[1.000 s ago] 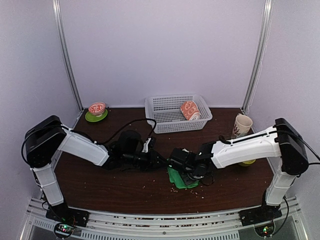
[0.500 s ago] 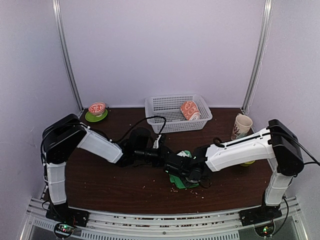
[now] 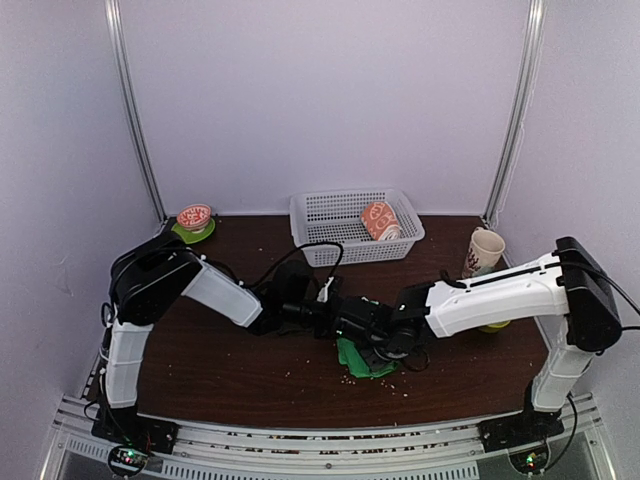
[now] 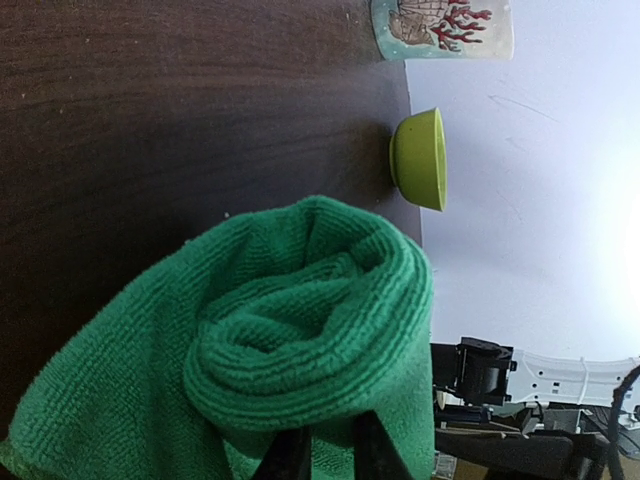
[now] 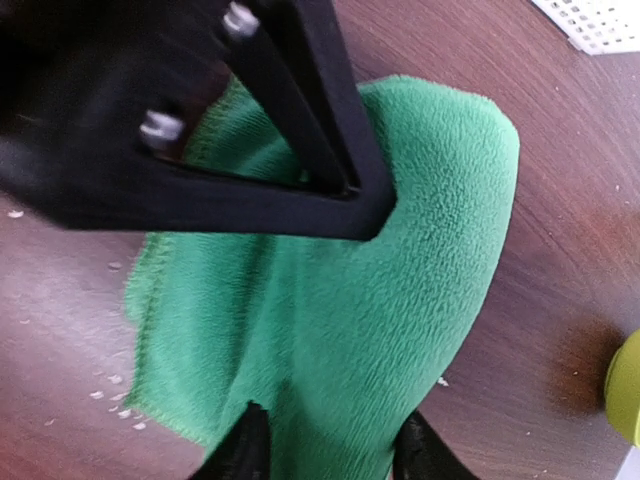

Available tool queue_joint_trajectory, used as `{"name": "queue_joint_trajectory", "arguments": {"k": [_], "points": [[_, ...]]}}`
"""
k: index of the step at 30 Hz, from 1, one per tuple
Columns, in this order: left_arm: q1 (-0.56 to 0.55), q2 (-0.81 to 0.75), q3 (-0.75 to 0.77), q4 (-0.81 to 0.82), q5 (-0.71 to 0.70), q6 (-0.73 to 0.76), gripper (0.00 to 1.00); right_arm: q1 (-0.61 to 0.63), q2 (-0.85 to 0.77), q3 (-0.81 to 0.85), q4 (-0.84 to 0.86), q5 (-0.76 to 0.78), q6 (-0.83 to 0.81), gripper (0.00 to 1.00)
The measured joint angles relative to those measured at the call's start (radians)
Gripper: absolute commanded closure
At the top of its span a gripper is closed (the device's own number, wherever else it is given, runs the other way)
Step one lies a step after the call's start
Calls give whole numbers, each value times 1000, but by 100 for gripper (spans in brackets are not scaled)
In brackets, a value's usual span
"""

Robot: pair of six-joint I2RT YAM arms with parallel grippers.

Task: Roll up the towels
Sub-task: Roll the towel at the center of the board.

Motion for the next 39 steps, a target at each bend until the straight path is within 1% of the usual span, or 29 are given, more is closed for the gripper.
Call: {"name": "queue_joint_trajectory", "arguments": {"k": [3,7,10,13,16,19,22,25,29,32,35,37,39], "points": [[2,16,17,-1,0,0,83,0,-52,-2,14,-53,-11,49],[3,31,25,-2,-1,0,83,-25,-158,-48,68,-141,-1,48],[5,36,25,-3,-1,0,83,-92,-274,-134,134,-214,24,48],[6,36,26,-4,-1,0,83,-193,-382,-260,233,-298,64,48],[8,39,29,-6,-1,0,83,-278,-435,-381,328,-372,108,49],[9,44,31,-6,-1,0,84,-319,-441,-468,421,-453,142,49],[10,48,32,-6,-1,0,83,-349,-440,-521,504,-520,169,52],[11,49,32,-6,-1,0,83,-370,-416,-533,580,-582,187,53],[11,49,32,-6,-1,0,84,-377,-349,-533,668,-648,206,50],[11,49,31,-6,-4,0,83,-377,-324,-534,716,-690,216,50],[11,49,28,-7,-9,0,84,-377,-291,-530,757,-729,217,56],[11,49,23,-10,-14,0,84,-377,-259,-521,771,-748,219,63],[11,49,17,-13,-17,4,84,-377,-228,-509,783,-761,217,77]]}}
